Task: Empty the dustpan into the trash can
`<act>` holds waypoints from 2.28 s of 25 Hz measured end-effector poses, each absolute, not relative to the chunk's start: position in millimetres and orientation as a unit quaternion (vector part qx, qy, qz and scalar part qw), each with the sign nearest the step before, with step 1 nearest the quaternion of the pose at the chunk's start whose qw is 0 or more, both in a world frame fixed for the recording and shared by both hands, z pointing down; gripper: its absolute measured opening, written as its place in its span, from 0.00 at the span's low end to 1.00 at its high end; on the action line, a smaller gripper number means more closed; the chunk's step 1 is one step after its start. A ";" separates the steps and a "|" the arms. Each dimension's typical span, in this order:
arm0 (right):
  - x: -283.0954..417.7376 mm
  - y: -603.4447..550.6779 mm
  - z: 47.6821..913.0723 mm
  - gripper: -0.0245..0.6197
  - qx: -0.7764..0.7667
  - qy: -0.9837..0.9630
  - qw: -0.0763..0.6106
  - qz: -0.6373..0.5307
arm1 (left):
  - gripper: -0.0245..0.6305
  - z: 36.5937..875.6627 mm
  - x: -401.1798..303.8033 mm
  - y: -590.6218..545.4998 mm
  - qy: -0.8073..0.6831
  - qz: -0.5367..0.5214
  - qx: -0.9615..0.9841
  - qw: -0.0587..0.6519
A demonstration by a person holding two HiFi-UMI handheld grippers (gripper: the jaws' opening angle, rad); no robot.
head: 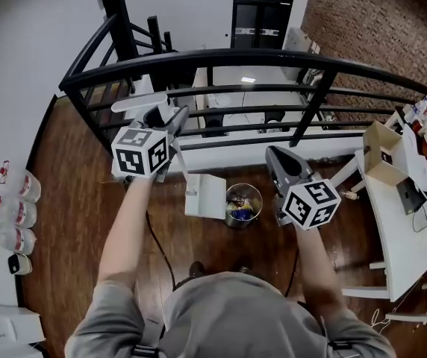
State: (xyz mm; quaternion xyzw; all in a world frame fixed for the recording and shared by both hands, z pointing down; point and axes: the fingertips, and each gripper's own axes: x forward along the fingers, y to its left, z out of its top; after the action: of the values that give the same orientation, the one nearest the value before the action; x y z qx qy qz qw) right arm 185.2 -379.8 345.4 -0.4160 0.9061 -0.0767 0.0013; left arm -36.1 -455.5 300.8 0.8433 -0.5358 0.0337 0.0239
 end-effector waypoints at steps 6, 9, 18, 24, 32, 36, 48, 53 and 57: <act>171.9 -366.6 359.0 0.04 -0.444 0.892 -0.009 -0.087 | 0.36 330.5 -71.3 -463.1 -0.542 0.031 0.839 0.044; 168.1 -363.5 368.9 0.04 -0.456 0.885 -0.015 -0.095 | 0.36 352.7 -79.0 -461.8 -0.538 0.034 0.841 0.055; 143.1 -359.9 404.7 0.04 -0.471 0.873 -0.040 -0.118 | 0.36 460.8 -92.9 -448.0 -0.516 0.027 0.852 0.080; 119.4 -351.4 436.1 0.04 -0.473 0.867 -0.067 -0.142 | 0.36 543.1 -113.5 -447.3 -0.542 0.040 0.831 0.119; 101.4 -345.6 460.2 0.04 -0.471 0.863 -0.086 -0.162 | 0.35 621.5 -118.4 -436.6 -0.535 0.088 0.823 0.169; 96.4 -348.6 462.8 0.04 -0.465 0.865 -0.089 -0.164 | 0.36 628.8 -124.4 -438.0 -0.542 0.085 0.818 0.172; 79.7 -354.5 464.0 0.04 -0.446 0.874 -0.090 -0.168 | 0.39 652.5 -192.9 -422.9 -0.612 0.095 0.755 0.216; 60.6 -354.4 465.9 0.04 -0.428 0.883 -0.091 -0.169 | 0.48 664.9 -219.7 -406.2 -0.626 0.103 0.737 0.234; 53.0 -354.5 462.6 0.04 -0.421 0.887 -0.095 -0.163 | 0.54 668.7 -228.5 -398.5 -0.627 0.104 0.734 0.240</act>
State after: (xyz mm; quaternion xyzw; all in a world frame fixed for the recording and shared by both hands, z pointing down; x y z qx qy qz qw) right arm 53.0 -354.5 462.6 -0.4207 0.8874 -0.1629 -0.0955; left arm -228.5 -398.5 668.7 0.7342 -0.6266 0.1045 0.2396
